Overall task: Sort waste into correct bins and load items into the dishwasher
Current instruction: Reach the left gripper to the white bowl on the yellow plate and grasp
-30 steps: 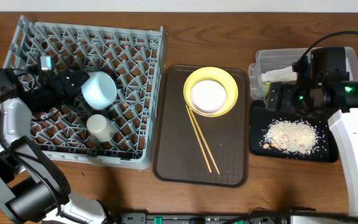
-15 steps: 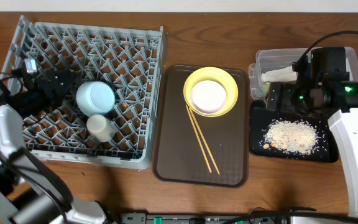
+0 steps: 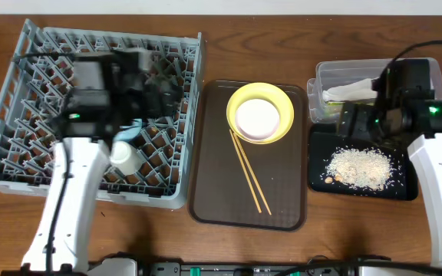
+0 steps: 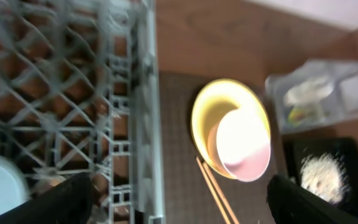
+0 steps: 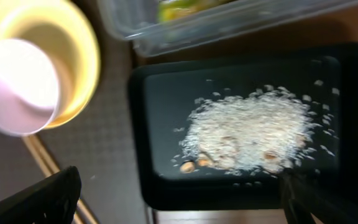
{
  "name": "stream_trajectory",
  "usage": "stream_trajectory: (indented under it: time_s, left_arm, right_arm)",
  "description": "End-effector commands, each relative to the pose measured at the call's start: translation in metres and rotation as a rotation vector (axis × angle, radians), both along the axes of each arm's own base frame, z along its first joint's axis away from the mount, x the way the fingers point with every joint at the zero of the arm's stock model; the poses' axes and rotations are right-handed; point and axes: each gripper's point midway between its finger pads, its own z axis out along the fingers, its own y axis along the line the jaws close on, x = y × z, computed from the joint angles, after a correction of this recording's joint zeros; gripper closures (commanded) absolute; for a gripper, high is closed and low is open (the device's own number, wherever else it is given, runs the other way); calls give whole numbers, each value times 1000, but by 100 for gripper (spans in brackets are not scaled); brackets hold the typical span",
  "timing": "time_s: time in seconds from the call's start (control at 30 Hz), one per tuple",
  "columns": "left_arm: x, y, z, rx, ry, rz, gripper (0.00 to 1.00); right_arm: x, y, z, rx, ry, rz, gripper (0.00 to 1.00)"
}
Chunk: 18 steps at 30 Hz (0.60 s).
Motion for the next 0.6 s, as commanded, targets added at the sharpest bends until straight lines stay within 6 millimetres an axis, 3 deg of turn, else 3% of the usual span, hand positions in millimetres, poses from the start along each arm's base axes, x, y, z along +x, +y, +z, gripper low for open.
stream_trajectory:
  time_s: [0.0,0.17,0.27,0.4,0.57]
  left_arm:
    - [14,-14,12,96,-26,71,8]
    - [25,-60,31,96,-15,-21,8]
    - [32,-91,27,125,-3,-85,8]
    - [33,-138,-5,205,-1,-200,8]
    - [17,-199,-56,272,28,-384,8]
  right_arm:
    - [2,-20,8,-44,-21,-92,1]
    - [1,-26,8,-43,-20,-112,1]
    - [1,-26,8,-43,-21,-113,1]
    - [1,-26,8,-43,-20,-113,1]
    - [1,-26,8,-43,-19,-112,1]
